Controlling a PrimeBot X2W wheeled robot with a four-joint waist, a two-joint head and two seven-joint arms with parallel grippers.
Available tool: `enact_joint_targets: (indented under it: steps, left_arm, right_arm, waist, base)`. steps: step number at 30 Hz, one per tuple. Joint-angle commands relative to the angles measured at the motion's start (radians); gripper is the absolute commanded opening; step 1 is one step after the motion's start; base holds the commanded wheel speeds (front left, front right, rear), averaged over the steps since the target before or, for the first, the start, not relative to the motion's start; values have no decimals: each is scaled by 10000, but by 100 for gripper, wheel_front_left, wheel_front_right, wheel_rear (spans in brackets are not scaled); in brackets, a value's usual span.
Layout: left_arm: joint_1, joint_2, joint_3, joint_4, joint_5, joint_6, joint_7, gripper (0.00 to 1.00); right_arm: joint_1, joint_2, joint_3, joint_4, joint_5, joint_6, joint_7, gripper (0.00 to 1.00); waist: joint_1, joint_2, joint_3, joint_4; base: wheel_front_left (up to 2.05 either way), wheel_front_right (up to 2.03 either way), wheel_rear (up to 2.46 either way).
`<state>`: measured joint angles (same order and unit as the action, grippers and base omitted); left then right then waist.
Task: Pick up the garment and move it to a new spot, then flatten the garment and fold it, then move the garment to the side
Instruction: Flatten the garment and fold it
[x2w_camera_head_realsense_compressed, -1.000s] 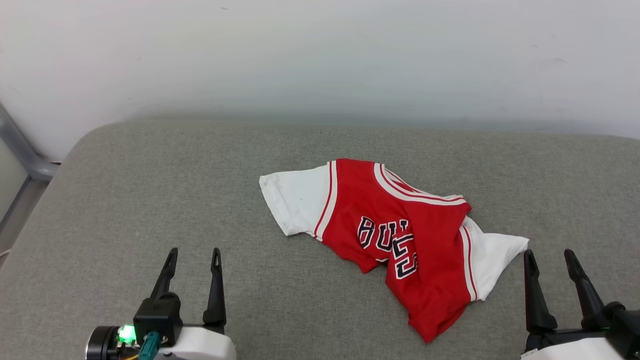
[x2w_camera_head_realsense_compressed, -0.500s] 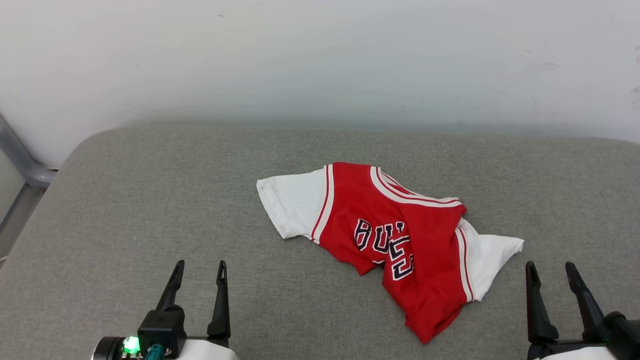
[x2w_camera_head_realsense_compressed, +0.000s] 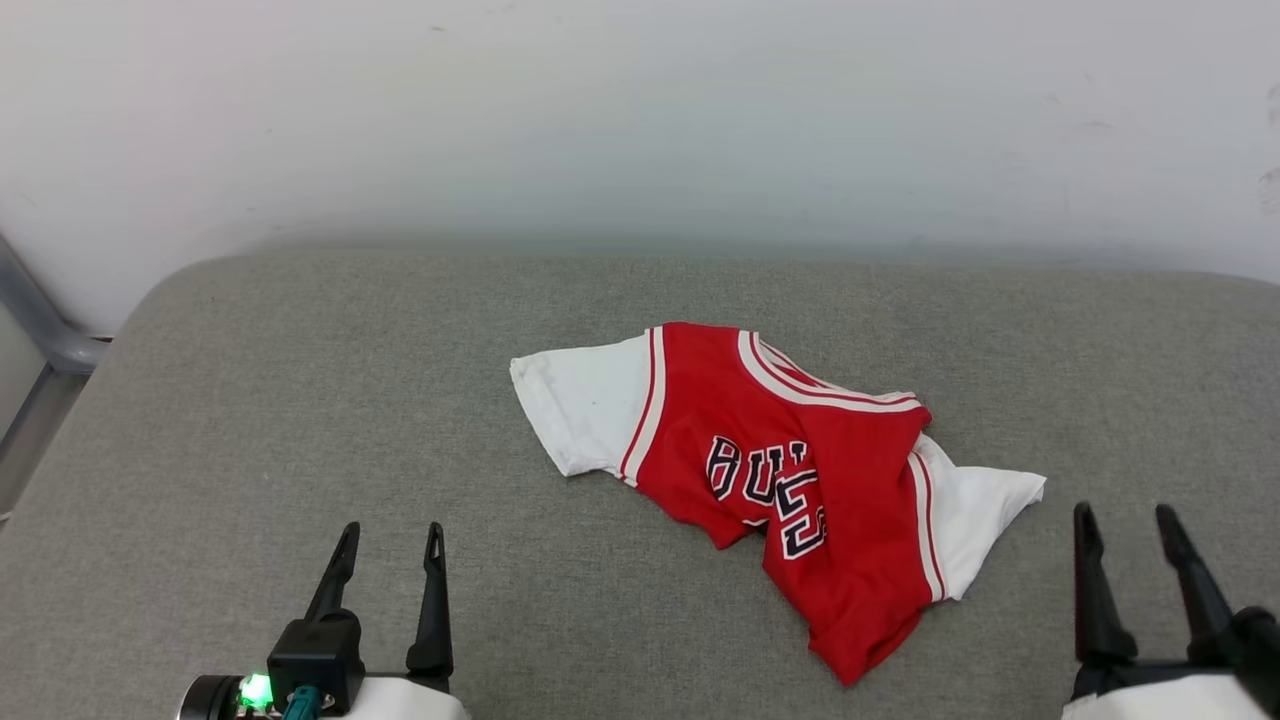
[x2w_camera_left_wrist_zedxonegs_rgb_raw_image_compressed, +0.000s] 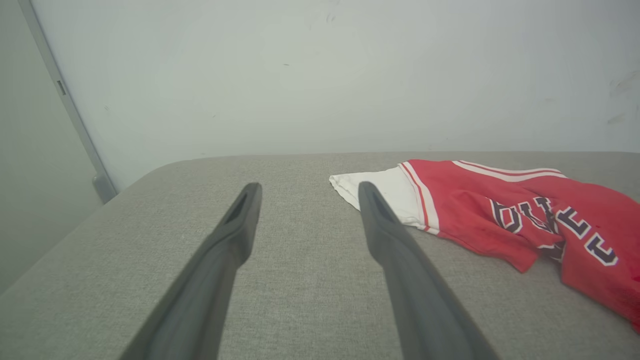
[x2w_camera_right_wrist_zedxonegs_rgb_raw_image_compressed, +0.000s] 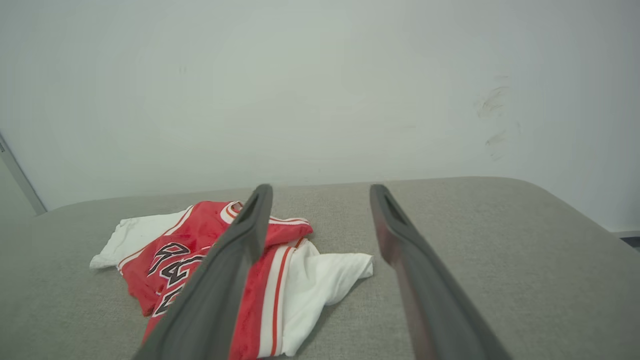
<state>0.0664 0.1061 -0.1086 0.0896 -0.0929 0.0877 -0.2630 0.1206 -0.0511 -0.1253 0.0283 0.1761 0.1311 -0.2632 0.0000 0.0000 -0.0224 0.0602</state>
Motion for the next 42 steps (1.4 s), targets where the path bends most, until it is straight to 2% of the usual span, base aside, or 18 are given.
enact_joint_targets:
  steps: [1, 4, 6, 10, 15, 20, 29, 34, 42]
  left_arm:
    - [22, -60, 72, -35, 69, -38, -26, 100]
    - [-15, -115, 147, 7, 106, -126, -26, 100]
    - [-80, -164, 196, 30, 136, -179, -26, 100]
    - [-196, -262, 236, 55, 202, -299, -26, 100]
    - [-351, -358, 295, -4, 255, -346, -27, 100]
    - [-532, -412, 367, -12, 276, -402, -27, 100]
    - [-979, -518, 246, -124, 221, -425, -27, 100]
    - [-1349, -547, 148, -150, 128, -387, -27, 100]
    - [-1766, -561, -74, -138, -95, -253, -27, 100]
  right_arm:
    - [-301, 18, -101, -119, -176, -7, -24, 100]
    - [-866, -56, -334, -310, -467, -7, -24, 100]
    - [-1408, -407, -470, -453, -547, -8, -24, 100]
    - [-2575, -1337, -479, -422, -427, -7, -24, 100]
    - [-4033, -2867, 336, 666, -119, -7, 140, 100]
    - [-5204, -4347, 1974, 1648, 861, -8, 1897, 100]
    - [-5984, -6260, 5157, 2430, 3687, -8, 6006, 100]
    - [-6397, -6672, 6189, 2780, 4900, -8, 7510, 100]
    - [-6865, -6593, 7478, 3843, 5534, -7, 8073, 100]
  waist:
    - [0, 0, 18, -4]
    - [0, 0, 86, -30]
    - [0, 0, 156, -57]
    - [0, 0, 339, -85]
    - [0, 0, 628, -138]
    - [0, 0, 892, -138]
    - [0, 0, 1695, 44]
    - [0, 0, 2304, 269]
    - [0, 0, 2954, 674]
  base:
    - [0, 0, 0]
    - [0, 0, 0]
    - [0, 0, 0]
    - [0, 0, 0]
    - [0, 0, 0]
    - [0, 0, 0]
    - [0, 0, 0]
    - [0, 0, 0]
    - [0, 0, 0]
